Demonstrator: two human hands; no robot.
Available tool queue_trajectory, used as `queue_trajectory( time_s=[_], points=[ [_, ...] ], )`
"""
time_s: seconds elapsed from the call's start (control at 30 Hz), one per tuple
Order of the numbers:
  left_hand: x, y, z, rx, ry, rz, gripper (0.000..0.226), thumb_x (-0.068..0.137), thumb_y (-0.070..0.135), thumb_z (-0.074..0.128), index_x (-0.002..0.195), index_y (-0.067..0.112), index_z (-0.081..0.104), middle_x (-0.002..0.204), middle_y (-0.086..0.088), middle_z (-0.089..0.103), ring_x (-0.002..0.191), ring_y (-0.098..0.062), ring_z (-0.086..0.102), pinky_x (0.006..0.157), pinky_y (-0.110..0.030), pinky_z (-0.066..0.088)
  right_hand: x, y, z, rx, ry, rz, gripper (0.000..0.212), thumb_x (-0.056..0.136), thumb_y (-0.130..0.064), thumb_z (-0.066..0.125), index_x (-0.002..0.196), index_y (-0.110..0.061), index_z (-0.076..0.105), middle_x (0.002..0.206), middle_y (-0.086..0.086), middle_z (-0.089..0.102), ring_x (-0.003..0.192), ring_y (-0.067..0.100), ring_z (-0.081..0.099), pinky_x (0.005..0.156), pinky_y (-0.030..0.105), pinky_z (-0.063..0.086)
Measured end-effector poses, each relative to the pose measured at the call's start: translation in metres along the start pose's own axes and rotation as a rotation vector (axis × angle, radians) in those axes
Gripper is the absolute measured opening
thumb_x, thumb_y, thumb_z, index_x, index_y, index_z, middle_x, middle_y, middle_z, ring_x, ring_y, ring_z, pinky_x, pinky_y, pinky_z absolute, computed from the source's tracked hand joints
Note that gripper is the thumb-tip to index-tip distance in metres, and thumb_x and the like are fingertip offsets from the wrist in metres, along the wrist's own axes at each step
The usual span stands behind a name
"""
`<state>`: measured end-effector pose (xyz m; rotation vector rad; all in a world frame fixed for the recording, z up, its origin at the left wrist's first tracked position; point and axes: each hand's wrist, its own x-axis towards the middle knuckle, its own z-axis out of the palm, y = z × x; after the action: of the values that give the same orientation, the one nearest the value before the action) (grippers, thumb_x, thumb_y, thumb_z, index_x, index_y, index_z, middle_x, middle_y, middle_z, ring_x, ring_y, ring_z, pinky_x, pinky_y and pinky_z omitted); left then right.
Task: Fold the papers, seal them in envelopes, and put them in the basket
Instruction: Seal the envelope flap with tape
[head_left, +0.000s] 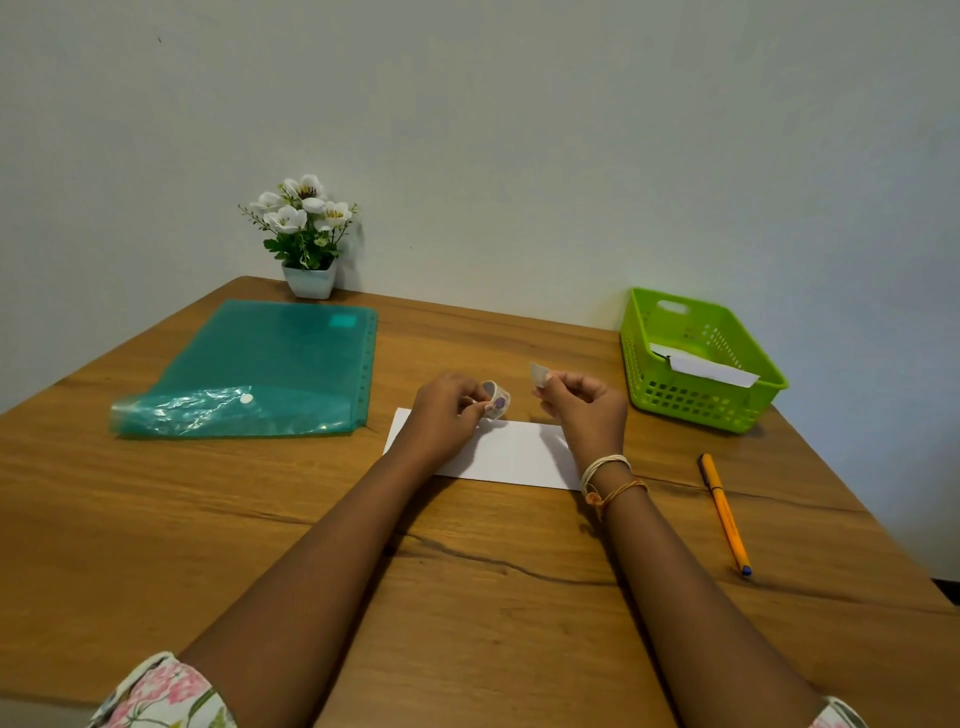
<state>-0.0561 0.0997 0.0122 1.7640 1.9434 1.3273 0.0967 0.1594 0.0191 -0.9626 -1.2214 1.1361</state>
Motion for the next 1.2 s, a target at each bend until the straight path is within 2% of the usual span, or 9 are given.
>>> queue_trajectory(
  time_s=[0.1,0.27,0.4,0.5,0.67,0.8,0.93,1.1,1.2],
  points=[
    [0.004,-0.003,0.003,0.053,0.039,-0.008,0.01,0.085,0.009,0.066,0.093,0.01,0.072,0.106,-0.007,0.064,0.096,-0.016,0.058,0.082,-0.025,0.048,0.001,0.004,-0.002,0.043,-0.005,0.09,0.004,0.084,-0.003,0.068,0.082,-0.006,0.069,0.084,0.016,0.071,0.072,0.017,0.07,0.06,0.022,0.055],
    [0.017,0.0,0.015,0.188,-0.002,-0.004,0.016,0.086,0.018,0.067,0.1,0.012,0.073,0.111,-0.005,0.065,0.1,-0.016,0.057,0.08,-0.026,0.045,0.004,0.008,-0.002,0.128,0.01,0.194,0.011,0.084,-0.003,0.068,0.076,-0.01,0.068,0.078,0.015,0.071,0.063,0.013,0.07,0.055,0.022,0.054],
    [0.031,0.004,0.019,0.232,-0.086,-0.003,0.017,0.088,0.019,0.066,0.1,0.01,0.074,0.111,-0.005,0.067,0.099,-0.019,0.061,0.082,-0.031,0.051,0.007,0.012,-0.004,0.16,0.011,0.233,0.008,0.083,-0.004,0.069,0.078,-0.01,0.068,0.086,0.022,0.072,0.071,0.02,0.071,0.068,0.032,0.057],
    [0.033,0.003,0.022,0.249,-0.128,0.003,0.019,0.089,0.018,0.064,0.105,0.01,0.072,0.114,-0.005,0.067,0.1,-0.018,0.062,0.084,-0.032,0.052,0.007,0.011,-0.005,0.205,0.016,0.262,0.006,0.084,-0.003,0.068,0.08,-0.008,0.068,0.084,0.021,0.071,0.068,0.018,0.07,0.067,0.029,0.057],
    [0.009,0.013,0.029,0.282,0.056,0.058,0.029,0.089,0.015,0.063,0.118,0.013,0.064,0.136,-0.008,0.052,0.121,-0.022,0.052,0.092,-0.028,0.045,0.007,0.007,-0.006,0.249,0.01,0.307,0.003,0.084,-0.005,0.068,0.084,-0.007,0.067,0.083,0.017,0.07,0.068,0.016,0.07,0.065,0.025,0.058],
    [-0.008,0.03,0.032,0.118,-0.125,0.071,0.026,0.087,0.024,0.067,0.112,0.021,0.067,0.12,0.002,0.063,0.109,-0.014,0.059,0.089,-0.028,0.049,0.009,-0.009,-0.015,0.226,0.011,0.255,0.003,0.085,-0.002,0.067,0.086,-0.004,0.066,0.078,0.015,0.07,0.067,0.015,0.07,0.066,0.027,0.058],
    [-0.017,0.03,0.035,0.125,-0.375,0.003,0.039,0.087,0.037,0.066,0.124,0.024,0.062,0.133,0.005,0.058,0.117,-0.015,0.055,0.096,-0.034,0.048,0.01,-0.015,-0.042,-0.096,0.028,0.039,0.003,0.083,-0.008,0.07,0.081,-0.01,0.07,0.078,0.01,0.072,0.073,0.019,0.071,0.067,0.028,0.059],
    [-0.014,0.025,0.036,0.153,-0.392,0.006,0.044,0.088,0.04,0.063,0.128,0.024,0.059,0.139,0.004,0.054,0.124,-0.019,0.052,0.102,-0.04,0.044,0.006,-0.007,-0.081,-0.745,-0.026,-0.177,0.005,0.08,-0.017,0.071,0.08,-0.014,0.076,0.074,-0.001,0.071,0.069,0.009,0.064,0.066,0.02,0.046],
    [-0.014,0.023,0.038,0.162,-0.398,-0.005,0.048,0.088,0.042,0.062,0.132,0.025,0.056,0.143,0.005,0.05,0.128,-0.019,0.049,0.104,-0.04,0.042,0.005,-0.006,-0.094,-0.989,-0.124,-0.299,0.007,0.08,-0.018,0.07,0.079,-0.014,0.075,0.074,0.001,0.071,0.07,0.013,0.062,0.066,0.023,0.046]
  ],
)
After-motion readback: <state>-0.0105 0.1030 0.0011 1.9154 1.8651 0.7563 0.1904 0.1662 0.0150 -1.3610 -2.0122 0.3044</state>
